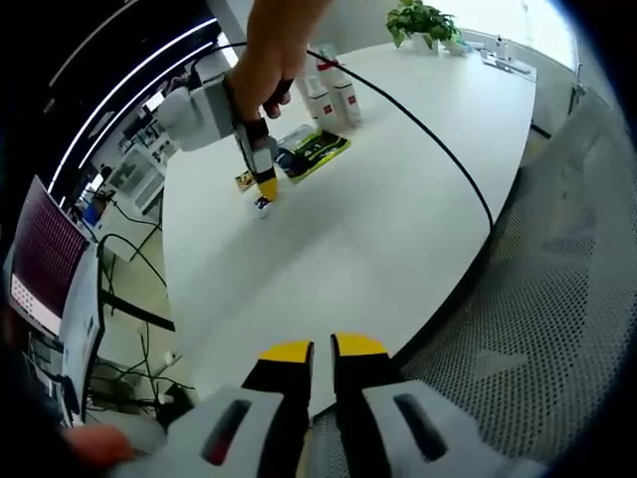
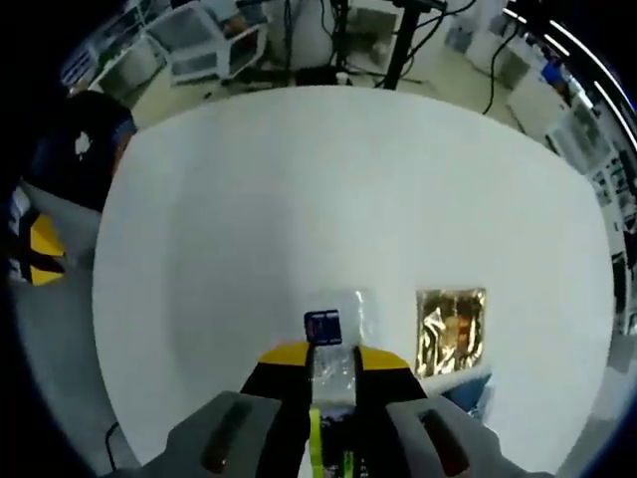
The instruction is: Arrange the skincare products in the storage area until every visible bottle or jar stands upright without overlapping.
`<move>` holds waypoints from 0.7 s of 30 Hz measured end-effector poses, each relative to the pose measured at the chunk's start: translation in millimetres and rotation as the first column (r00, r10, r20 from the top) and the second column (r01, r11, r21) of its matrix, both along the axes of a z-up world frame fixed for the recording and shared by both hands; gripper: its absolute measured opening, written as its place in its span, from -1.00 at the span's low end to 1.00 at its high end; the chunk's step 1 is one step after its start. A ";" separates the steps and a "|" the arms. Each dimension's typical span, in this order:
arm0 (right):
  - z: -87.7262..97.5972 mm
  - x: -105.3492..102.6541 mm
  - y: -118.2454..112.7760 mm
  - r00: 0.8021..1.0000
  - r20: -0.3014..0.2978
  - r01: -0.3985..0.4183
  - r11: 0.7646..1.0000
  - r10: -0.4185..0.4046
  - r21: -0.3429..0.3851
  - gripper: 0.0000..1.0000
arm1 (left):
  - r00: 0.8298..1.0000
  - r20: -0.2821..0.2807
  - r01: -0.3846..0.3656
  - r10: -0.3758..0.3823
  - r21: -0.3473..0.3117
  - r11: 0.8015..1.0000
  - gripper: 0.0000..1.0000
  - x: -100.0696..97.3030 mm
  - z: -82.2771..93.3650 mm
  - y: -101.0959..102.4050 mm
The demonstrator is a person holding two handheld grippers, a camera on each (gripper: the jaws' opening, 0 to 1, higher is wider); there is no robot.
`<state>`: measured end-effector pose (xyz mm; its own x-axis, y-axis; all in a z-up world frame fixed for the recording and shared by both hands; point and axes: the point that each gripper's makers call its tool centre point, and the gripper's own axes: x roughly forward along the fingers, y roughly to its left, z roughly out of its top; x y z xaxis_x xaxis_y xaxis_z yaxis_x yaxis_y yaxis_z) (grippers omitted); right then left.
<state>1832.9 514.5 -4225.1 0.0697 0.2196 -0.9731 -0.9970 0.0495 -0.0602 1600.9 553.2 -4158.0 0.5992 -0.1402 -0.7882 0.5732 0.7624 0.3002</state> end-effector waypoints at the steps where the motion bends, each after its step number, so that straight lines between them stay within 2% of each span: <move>1: 0.5 -1.6 -0.6 1.000 -0.001 0.001 1.000 -0.001 -0.001 -0.72 | 1.000 0.000 0.000 0.000 0.000 1.000 -0.95 0.0 0.0 0.0; 17: 1.0 -3.3 -6.1 1.000 -0.010 -0.004 1.000 0.004 -0.011 -0.69 | 1.000 -0.001 0.004 -0.004 0.000 1.000 -0.96 -0.2 0.0 -0.1; 20: 0.7 0.1 -7.8 0.998 -0.021 0.059 0.998 -0.059 -0.008 -0.66 | 1.000 -0.002 0.003 -0.003 0.001 1.000 -0.96 -0.3 -0.2 0.0; 21: 0.6 0.2 -9.2 0.994 -0.029 0.107 0.994 -0.107 -0.006 -0.65 | 1.000 -0.002 0.003 -0.003 0.001 1.000 -0.96 -0.2 -0.2 0.1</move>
